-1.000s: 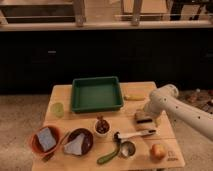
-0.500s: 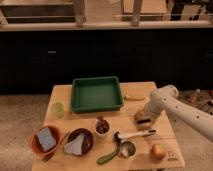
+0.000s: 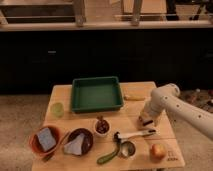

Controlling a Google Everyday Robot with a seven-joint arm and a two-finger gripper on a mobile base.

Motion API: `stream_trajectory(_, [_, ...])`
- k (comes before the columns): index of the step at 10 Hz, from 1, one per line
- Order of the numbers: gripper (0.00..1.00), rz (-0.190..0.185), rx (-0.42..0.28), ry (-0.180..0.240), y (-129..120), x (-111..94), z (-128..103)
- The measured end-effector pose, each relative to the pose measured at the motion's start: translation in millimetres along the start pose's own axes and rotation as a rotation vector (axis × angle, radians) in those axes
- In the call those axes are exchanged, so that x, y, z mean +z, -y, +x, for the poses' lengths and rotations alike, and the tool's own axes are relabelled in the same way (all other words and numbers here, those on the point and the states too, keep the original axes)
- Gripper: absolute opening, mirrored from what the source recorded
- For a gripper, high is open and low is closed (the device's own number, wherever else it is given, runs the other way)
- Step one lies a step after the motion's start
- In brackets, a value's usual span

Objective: Wipe tray with eraser

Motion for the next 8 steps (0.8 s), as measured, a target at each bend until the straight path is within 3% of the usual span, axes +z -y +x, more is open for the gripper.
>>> stream_trajectory(4, [0.8,0.0,0.048,0.017,6,2,2])
stream_trajectory(8, [0.8,-0.028,0.162,0.026,11,10,10])
